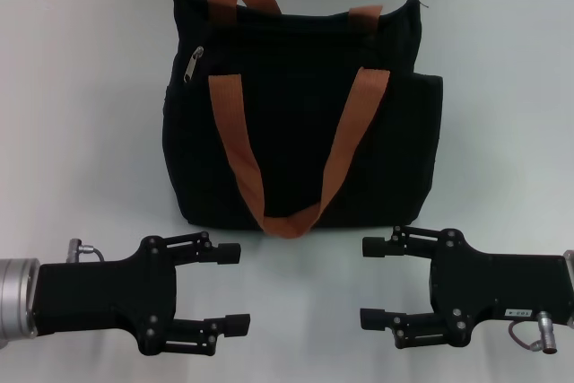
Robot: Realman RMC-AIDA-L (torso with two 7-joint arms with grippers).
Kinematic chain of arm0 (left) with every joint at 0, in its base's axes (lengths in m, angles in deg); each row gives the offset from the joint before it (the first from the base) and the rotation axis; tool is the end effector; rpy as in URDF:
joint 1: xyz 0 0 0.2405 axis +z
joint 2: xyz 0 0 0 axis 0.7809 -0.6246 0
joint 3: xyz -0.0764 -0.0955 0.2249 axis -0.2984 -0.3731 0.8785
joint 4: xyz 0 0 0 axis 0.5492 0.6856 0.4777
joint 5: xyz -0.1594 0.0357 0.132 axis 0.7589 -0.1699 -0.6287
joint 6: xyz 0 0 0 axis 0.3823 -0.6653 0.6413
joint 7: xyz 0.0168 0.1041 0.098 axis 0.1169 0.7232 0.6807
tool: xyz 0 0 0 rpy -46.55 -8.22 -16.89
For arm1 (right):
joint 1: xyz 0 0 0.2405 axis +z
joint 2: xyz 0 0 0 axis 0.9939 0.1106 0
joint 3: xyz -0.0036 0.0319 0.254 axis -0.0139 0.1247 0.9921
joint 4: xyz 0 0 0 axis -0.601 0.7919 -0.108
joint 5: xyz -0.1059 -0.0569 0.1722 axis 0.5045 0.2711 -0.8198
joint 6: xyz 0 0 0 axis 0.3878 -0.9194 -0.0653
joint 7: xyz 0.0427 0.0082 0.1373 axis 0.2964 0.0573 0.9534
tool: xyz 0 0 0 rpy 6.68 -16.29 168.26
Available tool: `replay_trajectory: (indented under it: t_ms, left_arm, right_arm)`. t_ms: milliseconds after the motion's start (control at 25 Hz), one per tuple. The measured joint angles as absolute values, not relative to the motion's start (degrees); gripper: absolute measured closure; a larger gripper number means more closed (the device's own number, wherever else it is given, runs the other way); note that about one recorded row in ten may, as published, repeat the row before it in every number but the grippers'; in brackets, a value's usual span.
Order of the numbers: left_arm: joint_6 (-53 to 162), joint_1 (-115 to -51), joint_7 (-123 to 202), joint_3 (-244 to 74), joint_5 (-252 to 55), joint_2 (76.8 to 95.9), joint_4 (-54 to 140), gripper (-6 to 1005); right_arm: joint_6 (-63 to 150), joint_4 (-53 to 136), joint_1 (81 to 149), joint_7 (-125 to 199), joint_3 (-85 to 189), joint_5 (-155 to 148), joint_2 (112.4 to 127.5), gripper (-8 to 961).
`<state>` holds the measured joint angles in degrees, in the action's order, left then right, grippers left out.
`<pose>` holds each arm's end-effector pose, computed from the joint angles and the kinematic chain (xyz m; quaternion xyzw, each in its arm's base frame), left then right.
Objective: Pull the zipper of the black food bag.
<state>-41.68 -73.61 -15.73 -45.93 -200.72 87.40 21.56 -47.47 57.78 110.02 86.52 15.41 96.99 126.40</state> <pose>-0.2955 0.2312 -0.0216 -0.9438 -0.1373 -0.3001 0.0151 0.2725 0.2447 -0.0534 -0.9455 0.1095 0.3063 0.0155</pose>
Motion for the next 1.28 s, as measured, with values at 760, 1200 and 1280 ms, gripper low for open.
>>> replay_trajectory:
  t_ms: [760, 1200, 1280]
  left_arm:
    - [-41.6, -73.6, -15.6, -46.3, -200.7, 87.39, 21.6, 170]
    - [-45.1, -74.6, -14.3, -46.7, -194.3, 88.5, 21.6, 171]
    - [-47.1, -74.4, -12.0, -46.8, -189.9, 88.8, 21.8, 171]
  right_arm:
    - [-47.2, 57.9, 110.3, 86.5, 15.4, 96.7, 126.48, 144]
    - [-47.1, 57.9, 110.3, 86.5, 16.0, 96.7, 126.48, 143]
    - [-47.1, 57.9, 110.3, 86.5, 16.0, 96.7, 126.48, 143]
